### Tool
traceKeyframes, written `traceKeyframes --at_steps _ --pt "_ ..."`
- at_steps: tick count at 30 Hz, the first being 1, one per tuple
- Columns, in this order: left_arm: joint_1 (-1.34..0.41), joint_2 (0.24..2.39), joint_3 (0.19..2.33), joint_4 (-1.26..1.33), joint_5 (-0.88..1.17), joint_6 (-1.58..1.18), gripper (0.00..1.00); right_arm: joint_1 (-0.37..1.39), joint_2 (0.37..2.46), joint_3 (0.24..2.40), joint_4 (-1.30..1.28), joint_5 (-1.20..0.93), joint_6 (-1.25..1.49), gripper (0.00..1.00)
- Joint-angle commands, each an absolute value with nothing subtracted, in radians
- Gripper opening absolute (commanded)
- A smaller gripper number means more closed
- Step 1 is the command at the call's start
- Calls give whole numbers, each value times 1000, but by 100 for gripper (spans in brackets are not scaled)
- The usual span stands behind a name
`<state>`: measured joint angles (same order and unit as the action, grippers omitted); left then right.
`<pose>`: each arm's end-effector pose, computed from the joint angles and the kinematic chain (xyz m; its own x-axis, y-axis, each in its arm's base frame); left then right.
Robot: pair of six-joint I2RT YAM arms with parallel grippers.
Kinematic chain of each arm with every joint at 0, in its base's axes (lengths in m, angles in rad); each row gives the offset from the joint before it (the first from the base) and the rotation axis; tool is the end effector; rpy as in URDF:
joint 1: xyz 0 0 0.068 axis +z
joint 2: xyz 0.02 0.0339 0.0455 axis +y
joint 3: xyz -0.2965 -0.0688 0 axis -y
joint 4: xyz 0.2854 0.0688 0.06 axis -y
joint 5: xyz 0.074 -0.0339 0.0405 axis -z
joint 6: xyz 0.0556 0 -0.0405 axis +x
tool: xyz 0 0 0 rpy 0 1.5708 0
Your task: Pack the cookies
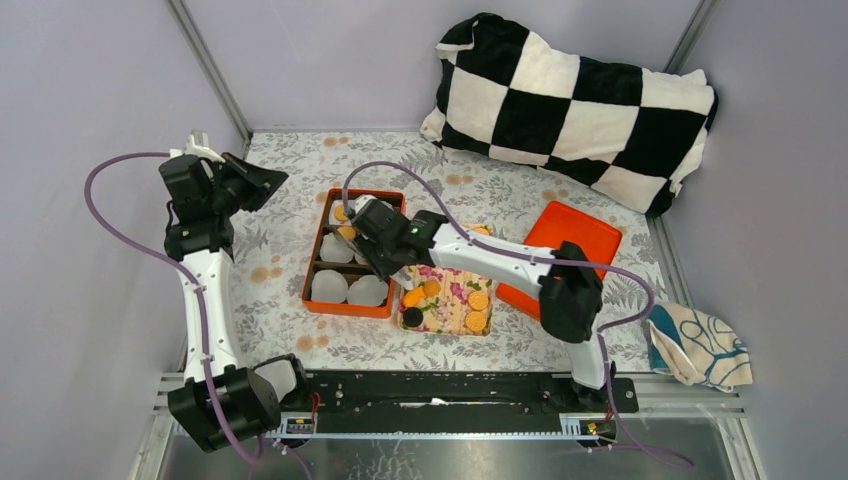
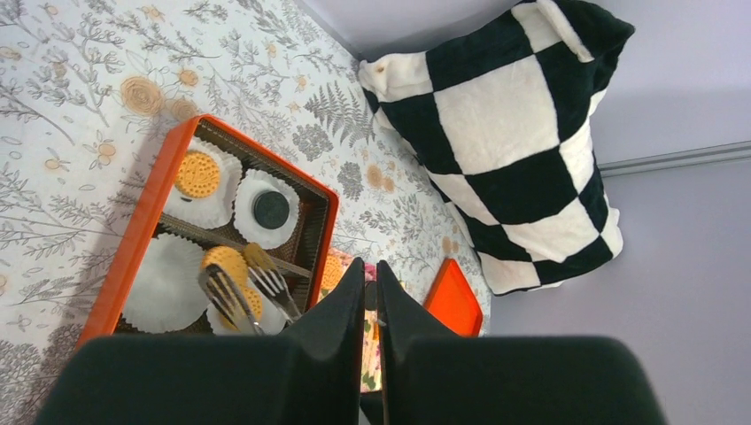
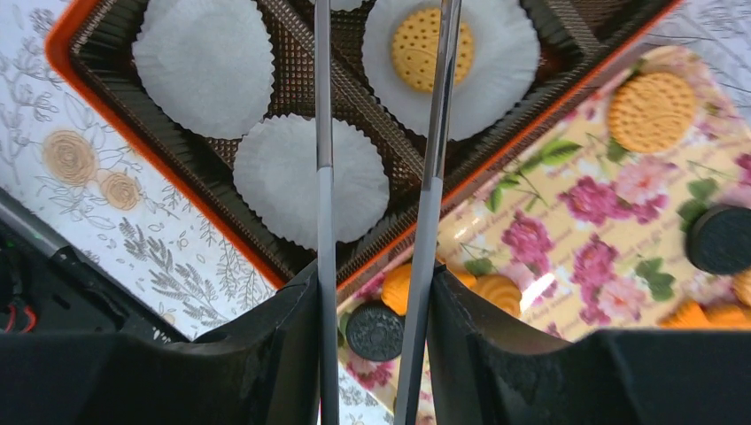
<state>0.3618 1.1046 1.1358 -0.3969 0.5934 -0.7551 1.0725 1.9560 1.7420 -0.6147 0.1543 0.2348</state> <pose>0.2750 0.0708 0.4043 -0.3772 -0.7503 -0.5430 -0.0873 0.6125 -0.7857 0.2513 0.4441 0.2913 -0.5330 -0.4986 -0.6836 -0.7139 0.6987 0.0471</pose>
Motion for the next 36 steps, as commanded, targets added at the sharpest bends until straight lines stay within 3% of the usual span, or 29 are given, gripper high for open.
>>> traceKeyframes --at_steps 1,8,10,13,17,20,27,36 --pt "372 1108 1149 -442 564 -711 13 1072 2018 1848 -588 100 190 0" --pt "372 1119 1127 -433 572 -703 13 1072 2099 1919 -603 62 177 1" --pt "373 1118 1123 -430 571 -700 13 1072 2106 1921 -599 57 175 8" --pt "373 1115 1113 -418 580 -698 13 1072 2108 1917 -593 58 173 35" --pt "373 1122 1101 -401 614 -702 14 1072 2104 1918 -602 67 172 39" --pt "373 1127 1093 -391 638 -704 14 1072 2089 1906 -594 86 171 48" --pt "373 1117 1088 -378 654 -703 15 1072 2068 1911 -594 111 161 53" --pt "373 1109 1083 -365 665 -710 15 1072 1797 1711 -599 360 161 43"
